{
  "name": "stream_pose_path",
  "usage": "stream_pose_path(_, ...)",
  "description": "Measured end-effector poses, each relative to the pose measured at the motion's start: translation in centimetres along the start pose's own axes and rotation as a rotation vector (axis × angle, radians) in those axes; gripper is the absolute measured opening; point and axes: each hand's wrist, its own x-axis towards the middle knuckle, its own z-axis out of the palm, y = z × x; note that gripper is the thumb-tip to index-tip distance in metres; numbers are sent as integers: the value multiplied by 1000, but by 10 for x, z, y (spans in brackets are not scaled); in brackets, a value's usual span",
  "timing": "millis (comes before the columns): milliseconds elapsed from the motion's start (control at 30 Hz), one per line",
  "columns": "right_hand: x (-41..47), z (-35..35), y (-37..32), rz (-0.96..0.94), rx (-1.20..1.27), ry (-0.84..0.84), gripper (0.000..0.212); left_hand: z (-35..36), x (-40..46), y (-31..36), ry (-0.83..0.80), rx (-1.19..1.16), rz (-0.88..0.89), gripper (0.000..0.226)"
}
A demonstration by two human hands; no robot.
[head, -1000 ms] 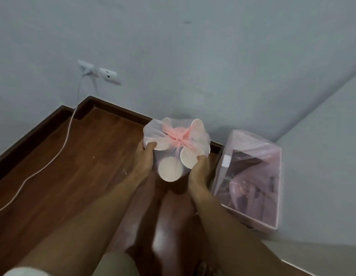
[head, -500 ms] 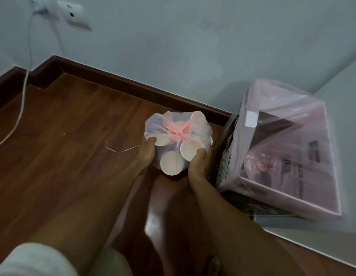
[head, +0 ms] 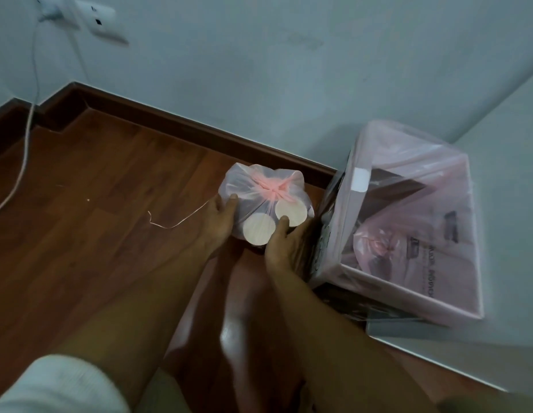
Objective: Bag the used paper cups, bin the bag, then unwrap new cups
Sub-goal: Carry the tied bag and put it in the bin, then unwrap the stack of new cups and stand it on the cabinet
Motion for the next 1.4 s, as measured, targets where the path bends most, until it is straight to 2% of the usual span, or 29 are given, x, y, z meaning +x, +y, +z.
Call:
stream_pose_path(133,-41,-31,-39,-9,-32,-32,69,-19,-51,54,-9,21,-61,55)
stream_pose_path(200,-53,-45,-53,30,-14,-142,70,-22,-78,78,-30,6,-74,49)
stream_pose_path(233,-71,-66,-87,57,1,-217,67,-34,-101,111,-19,8,-96,47)
stream_pose_path(300,-106,-106,-134,46,77,-299,55,-52,-143,170,0,56,-136,48)
stream_pose_path(467,-183,-229,-257,-40,91,-399,48,-106,-249,331,19,133,-184,66)
stream_pose_path(733,-241,-396,-378,-224,50,-411,34,-129,-374,511,-23,334,-54,68)
stream_pose_path(867,-251,-481,-399,-313,68,-379,34,-107,-423,567,-34,367,53,60)
stream_pose_path(1000,-249,-561,-396,-377,55,-311,36,-68,-473,605,-86,317,142,62)
stream_pose_path(1100,-242,-618,-385,-393,19,-258,35,-32,-503,628,-135,330,194,61)
stream_pose_path(1400,-191,-761,-368,-401,118,-115,32,81,-559,699,-276,391,361,61)
